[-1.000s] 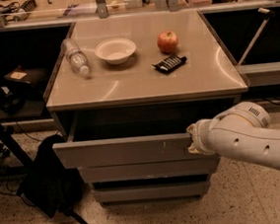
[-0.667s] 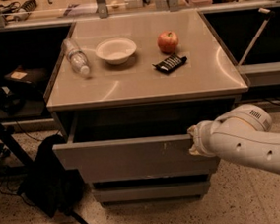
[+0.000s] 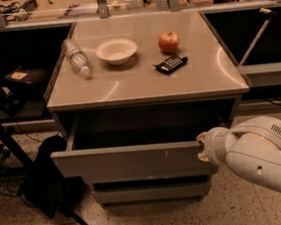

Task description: Open top drawer

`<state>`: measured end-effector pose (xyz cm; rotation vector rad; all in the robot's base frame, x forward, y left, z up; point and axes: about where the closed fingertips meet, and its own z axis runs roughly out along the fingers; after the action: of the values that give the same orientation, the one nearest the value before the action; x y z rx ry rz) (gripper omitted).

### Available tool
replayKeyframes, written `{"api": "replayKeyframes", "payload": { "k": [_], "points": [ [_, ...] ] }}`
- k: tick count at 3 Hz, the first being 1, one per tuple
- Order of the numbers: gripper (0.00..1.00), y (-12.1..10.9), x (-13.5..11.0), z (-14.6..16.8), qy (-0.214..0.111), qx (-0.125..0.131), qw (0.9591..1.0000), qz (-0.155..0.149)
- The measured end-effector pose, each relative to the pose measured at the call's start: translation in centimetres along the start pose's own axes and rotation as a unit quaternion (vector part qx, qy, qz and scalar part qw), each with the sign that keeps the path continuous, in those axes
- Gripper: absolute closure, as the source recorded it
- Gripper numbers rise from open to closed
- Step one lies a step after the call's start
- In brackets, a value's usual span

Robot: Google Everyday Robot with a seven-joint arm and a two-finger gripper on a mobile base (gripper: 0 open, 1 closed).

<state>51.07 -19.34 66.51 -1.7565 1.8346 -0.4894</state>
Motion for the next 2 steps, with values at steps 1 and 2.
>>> {"api": "replayKeyframes", "payload": {
  "k": [1, 2],
  "points": [
    [1.00, 0.67, 0.24, -0.57, 0.003, 0.002, 1.0000, 0.000],
    [1.00, 0.63, 0.10, -0.68, 0.003, 0.002, 1.0000, 0.000]
  ]
}}
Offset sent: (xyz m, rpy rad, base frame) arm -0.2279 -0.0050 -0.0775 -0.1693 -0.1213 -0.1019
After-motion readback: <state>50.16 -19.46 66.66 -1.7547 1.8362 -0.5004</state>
